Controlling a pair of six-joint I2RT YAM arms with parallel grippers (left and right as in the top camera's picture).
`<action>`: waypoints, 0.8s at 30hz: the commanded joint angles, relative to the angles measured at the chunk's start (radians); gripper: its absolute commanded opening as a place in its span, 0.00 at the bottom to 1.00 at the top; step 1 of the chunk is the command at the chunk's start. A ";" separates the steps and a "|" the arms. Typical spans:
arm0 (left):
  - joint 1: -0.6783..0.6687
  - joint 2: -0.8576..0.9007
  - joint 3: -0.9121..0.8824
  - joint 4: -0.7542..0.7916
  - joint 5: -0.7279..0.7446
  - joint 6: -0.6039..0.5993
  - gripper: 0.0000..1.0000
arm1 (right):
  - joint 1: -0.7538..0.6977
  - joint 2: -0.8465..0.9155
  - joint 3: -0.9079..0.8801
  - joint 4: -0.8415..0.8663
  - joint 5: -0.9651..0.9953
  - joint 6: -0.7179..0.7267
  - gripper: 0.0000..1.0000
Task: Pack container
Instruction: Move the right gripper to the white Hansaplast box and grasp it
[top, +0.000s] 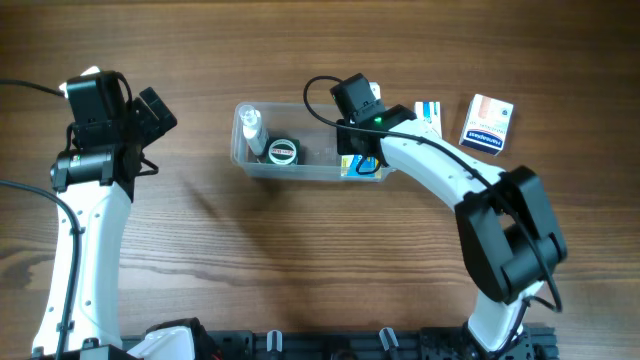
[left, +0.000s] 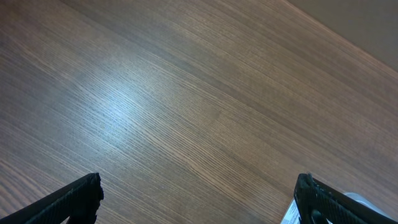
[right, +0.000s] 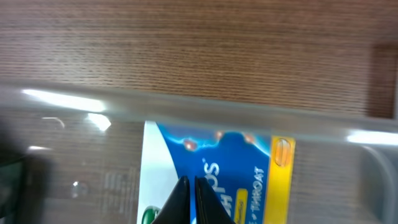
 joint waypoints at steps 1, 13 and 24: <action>0.005 -0.009 0.013 0.004 0.002 -0.002 1.00 | -0.004 -0.081 0.000 -0.015 -0.002 -0.015 0.04; 0.005 -0.009 0.013 0.004 0.002 -0.003 1.00 | -0.161 -0.415 0.000 -0.190 0.028 -0.042 0.12; 0.005 -0.009 0.013 0.004 0.002 -0.003 1.00 | -0.532 -0.426 0.000 -0.286 -0.015 -0.175 0.90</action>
